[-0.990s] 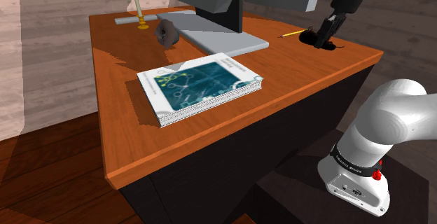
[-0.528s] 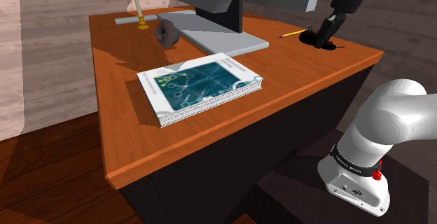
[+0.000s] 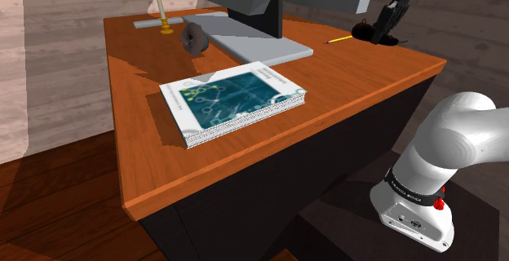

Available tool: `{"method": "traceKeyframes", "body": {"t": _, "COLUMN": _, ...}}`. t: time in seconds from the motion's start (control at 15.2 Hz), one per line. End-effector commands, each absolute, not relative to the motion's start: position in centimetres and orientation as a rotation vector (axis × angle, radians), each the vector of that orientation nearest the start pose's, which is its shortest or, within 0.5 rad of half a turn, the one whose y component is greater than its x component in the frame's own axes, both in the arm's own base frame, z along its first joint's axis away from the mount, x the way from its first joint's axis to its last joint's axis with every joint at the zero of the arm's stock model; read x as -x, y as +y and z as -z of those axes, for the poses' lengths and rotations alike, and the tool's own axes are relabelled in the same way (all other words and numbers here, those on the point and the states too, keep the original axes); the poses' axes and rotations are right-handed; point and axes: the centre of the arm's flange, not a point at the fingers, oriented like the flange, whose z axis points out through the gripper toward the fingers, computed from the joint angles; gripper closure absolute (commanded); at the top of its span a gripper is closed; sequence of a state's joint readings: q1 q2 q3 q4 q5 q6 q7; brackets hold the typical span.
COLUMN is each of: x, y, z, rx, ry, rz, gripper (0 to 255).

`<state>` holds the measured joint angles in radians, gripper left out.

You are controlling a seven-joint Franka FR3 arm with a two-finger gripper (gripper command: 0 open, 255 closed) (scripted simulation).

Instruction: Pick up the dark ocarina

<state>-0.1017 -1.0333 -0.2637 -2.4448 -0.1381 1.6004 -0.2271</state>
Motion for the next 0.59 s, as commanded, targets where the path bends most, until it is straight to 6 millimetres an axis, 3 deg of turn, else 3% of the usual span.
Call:
{"method": "traceKeyframes", "body": {"t": 0.0, "x": -22.2, "y": -13.4, "z": -61.6, "rx": 3.082, "ry": 0.061, "rz": 0.288, "gripper": 255}}
{"method": "traceKeyframes", "body": {"t": 0.4, "x": -22.2, "y": -13.4, "z": -64.8, "rx": 3.082, "ry": 0.061, "rz": 0.288, "gripper": 255}}
{"method": "traceKeyframes", "body": {"t": 0.53, "x": -22.2, "y": -13.4, "z": -64.8, "rx": 3.082, "ry": 0.061, "rz": 0.288, "gripper": 255}}
